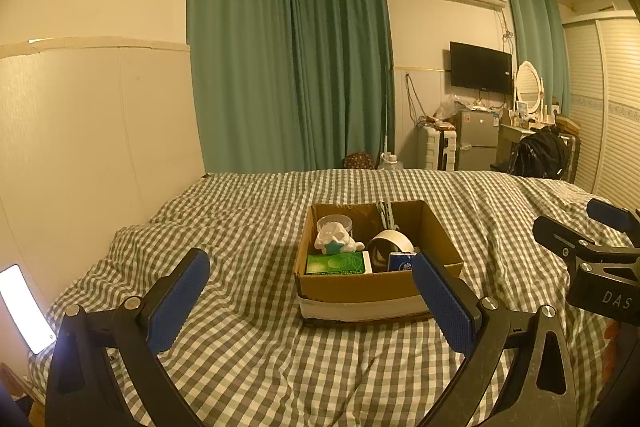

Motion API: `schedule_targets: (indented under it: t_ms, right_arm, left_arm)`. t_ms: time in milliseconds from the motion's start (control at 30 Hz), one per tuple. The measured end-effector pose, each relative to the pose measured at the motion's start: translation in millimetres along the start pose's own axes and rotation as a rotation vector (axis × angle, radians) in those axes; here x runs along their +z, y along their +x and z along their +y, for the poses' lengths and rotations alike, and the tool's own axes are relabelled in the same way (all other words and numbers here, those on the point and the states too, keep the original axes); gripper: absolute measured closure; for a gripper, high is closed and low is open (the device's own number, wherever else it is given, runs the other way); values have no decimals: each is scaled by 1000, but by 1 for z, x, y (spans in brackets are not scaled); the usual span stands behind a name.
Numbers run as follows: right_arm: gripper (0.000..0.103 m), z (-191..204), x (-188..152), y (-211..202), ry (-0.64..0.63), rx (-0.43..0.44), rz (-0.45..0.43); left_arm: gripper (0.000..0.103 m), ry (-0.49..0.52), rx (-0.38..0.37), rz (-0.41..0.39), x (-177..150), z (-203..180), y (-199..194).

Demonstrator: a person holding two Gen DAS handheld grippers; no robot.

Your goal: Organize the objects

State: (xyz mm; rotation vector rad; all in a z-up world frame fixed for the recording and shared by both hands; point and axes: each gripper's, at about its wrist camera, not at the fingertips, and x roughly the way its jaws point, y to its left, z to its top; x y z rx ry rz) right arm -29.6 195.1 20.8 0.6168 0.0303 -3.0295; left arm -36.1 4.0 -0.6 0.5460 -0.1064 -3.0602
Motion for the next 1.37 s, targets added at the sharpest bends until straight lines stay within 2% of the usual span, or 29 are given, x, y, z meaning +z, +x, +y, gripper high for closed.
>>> schedule_targets:
  t_ms: [600,1200,1367]
  right_arm:
    - [0,5,-2,2,-17,2,10]
    - [0,8,-5,3,-22,4,11]
    - [0,8,-6,4,-22,6,14]
  left_arm:
    - [0,-30,-6,24,-4,3,2]
    - [0,-6,0,30,-5,1,5]
    - [0,-11,-7,7,-4,2,1]
